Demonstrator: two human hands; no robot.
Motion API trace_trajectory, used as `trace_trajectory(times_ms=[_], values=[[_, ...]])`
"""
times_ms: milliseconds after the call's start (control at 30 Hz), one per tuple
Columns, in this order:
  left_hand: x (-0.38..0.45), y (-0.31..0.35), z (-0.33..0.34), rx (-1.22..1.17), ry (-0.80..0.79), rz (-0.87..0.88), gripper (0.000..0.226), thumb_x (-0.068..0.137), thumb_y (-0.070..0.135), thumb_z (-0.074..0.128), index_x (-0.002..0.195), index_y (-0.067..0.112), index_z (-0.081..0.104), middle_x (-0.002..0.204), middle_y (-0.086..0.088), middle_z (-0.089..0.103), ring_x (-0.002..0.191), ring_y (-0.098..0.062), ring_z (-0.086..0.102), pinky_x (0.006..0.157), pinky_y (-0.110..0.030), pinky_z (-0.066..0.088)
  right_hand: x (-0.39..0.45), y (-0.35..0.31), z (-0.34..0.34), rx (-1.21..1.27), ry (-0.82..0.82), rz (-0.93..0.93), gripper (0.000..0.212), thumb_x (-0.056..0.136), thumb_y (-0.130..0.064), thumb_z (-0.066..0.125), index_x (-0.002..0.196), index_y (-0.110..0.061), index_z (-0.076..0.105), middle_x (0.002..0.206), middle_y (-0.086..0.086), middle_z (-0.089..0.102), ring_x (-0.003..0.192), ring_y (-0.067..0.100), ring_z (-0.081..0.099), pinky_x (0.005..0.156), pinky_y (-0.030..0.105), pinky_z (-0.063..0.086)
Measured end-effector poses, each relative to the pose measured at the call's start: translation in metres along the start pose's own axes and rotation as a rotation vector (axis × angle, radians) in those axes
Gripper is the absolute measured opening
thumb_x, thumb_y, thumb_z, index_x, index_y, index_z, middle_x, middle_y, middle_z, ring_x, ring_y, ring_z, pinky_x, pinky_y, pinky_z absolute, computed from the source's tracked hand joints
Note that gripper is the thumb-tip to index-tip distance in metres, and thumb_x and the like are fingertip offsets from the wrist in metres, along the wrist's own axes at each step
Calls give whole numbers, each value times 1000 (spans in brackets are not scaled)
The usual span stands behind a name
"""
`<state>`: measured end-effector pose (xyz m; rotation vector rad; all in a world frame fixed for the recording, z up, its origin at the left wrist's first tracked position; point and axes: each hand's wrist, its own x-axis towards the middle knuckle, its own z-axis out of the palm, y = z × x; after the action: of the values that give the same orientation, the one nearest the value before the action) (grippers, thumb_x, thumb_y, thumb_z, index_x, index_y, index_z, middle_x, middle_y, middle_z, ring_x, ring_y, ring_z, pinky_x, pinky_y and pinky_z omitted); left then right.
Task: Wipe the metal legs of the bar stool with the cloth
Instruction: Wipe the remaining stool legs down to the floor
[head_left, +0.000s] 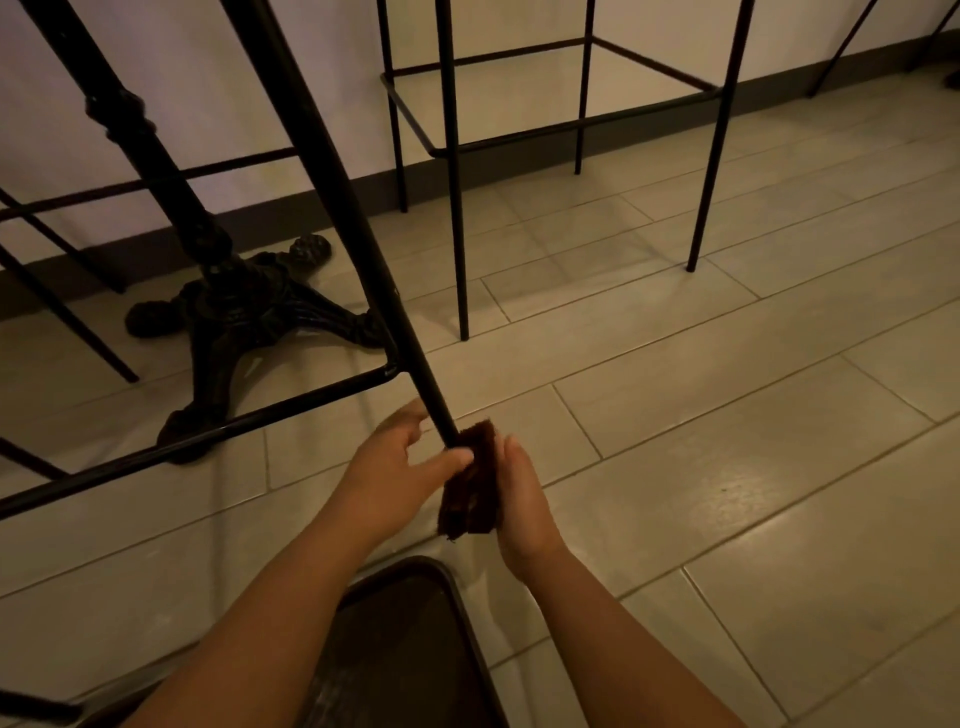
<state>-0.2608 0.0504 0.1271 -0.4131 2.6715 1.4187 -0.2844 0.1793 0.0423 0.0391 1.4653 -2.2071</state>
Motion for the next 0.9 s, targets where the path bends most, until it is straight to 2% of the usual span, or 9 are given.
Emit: trace_trajectory(times_ms=[67, 167, 233, 300, 367, 433, 567, 700, 900], values=[[6, -5, 14, 77, -65, -15, 72, 76, 37, 73, 139, 35, 39, 139, 9, 43, 123, -5, 42, 98, -21, 40, -2, -4, -5, 143, -48, 59, 56, 93, -63, 19, 117, -38, 63, 108, -8, 71, 98, 2, 65, 76, 17, 52], [14, -5, 38, -76, -56, -73, 66, 73, 34, 76, 132, 36, 46, 118, 11, 53, 92, 0, 54, 63, -6, 47, -3, -8, -16, 403, -15, 152, 70, 89, -72, 19, 149, -37, 13, 149, 6, 39, 134, 18, 38, 106, 35, 32], [17, -10, 48, -135, 9, -110, 49, 75, 26, 76, 119, 35, 57, 111, 5, 62, 88, -9, 62, 69, -24, 57, -4, -3, -21, 581, 11, 179, 73, 91, -68, 23, 150, -33, -1, 152, 14, 30, 139, 30, 29, 116, 47, 18], [19, -17, 54, -121, 48, -131, 38, 77, 20, 74, 111, 30, 62, 106, -2, 68, 90, -16, 65, 81, -35, 57, -5, 4, -24, 649, 76, 158, 68, 95, -60, 28, 151, -30, 4, 149, 15, 37, 136, 32, 36, 115, 48, 22], [19, -24, 57, -98, 84, -119, 31, 78, 20, 73, 107, 28, 65, 100, -1, 69, 84, -13, 64, 76, -28, 56, -7, 11, -29, 551, 204, 127, 56, 97, -50, 33, 148, -27, 25, 142, 12, 46, 131, 29, 42, 106, 39, 34], [18, -28, 59, -69, 130, -84, 31, 77, 22, 74, 107, 26, 67, 91, 5, 67, 78, -9, 62, 70, -20, 52, -8, 16, -37, 299, 328, 117, 37, 98, -45, 37, 129, -28, 47, 130, 4, 55, 126, 23, 45, 95, 31, 38], [17, -37, 65, -52, 198, -80, 32, 75, 28, 76, 104, 17, 70, 89, -1, 70, 80, -16, 65, 75, -28, 54, -11, 29, -45, -173, 399, 102, 22, 97, -26, 45, 117, -32, 52, 110, -14, 56, 109, 7, 52, 81, 16, 40], [23, -51, 79, 6, 144, -129, 33, 76, 27, 76, 106, 15, 70, 97, -8, 72, 87, -21, 67, 79, -29, 54, -9, 35, -42, -537, 269, 23, 36, 91, -1, 44, 110, -29, 58, 102, -18, 59, 85, -19, 53, 64, -3, 38], [25, -60, 95, -55, 172, -189, 31, 75, 23, 76, 103, 13, 70, 95, -8, 73, 75, -14, 61, 72, -22, 50, -6, 43, -54, -782, 323, -54, 37, 89, -2, 49, 121, -16, 59, 106, -10, 53, 93, -4, 48, 68, -8, 31]])
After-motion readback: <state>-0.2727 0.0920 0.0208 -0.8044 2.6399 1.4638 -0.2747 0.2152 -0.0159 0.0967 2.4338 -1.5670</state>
